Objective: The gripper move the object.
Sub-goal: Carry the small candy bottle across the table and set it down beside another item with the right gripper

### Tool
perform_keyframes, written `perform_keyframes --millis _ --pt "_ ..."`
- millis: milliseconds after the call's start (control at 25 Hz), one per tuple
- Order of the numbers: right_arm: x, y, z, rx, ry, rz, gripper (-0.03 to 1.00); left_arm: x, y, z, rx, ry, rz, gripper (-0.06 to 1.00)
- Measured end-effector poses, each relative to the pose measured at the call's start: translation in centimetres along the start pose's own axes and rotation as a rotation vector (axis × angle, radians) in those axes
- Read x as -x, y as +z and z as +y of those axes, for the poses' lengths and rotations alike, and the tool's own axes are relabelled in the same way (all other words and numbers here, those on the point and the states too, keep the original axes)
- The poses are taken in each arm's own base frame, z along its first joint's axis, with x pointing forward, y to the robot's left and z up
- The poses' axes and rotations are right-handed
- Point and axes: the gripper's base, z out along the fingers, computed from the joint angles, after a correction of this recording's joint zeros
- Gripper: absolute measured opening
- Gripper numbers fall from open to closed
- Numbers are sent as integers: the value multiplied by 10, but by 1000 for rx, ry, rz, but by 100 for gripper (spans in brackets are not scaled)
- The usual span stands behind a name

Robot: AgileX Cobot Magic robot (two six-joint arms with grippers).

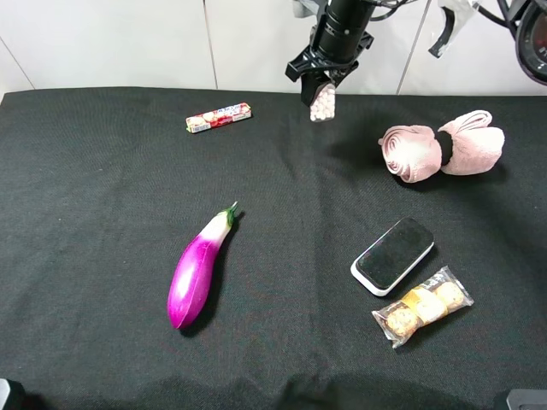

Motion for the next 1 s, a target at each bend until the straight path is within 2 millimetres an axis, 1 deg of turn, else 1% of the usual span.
perform_keyframes --millis 120,240,360,520,680,1000 --pt "5 -2 19 -8 -37 -1 32 0 0 0 0 0 0 99" --pt "9 -2 43 -5 -75 1 32 0 0 0 0 0 0 99" --pt "11 -6 60 0 -102 -7 32 0 0 0 0 0 0 99" --pt "13 -11 78 1 -126 -17 32 0 0 0 0 0 0 99" --pt "15 -11 99 7 -156 -17 32 0 0 0 0 0 0 99" --pt "14 -6 151 34 -236 -9 32 0 0 0 0 0 0 99"
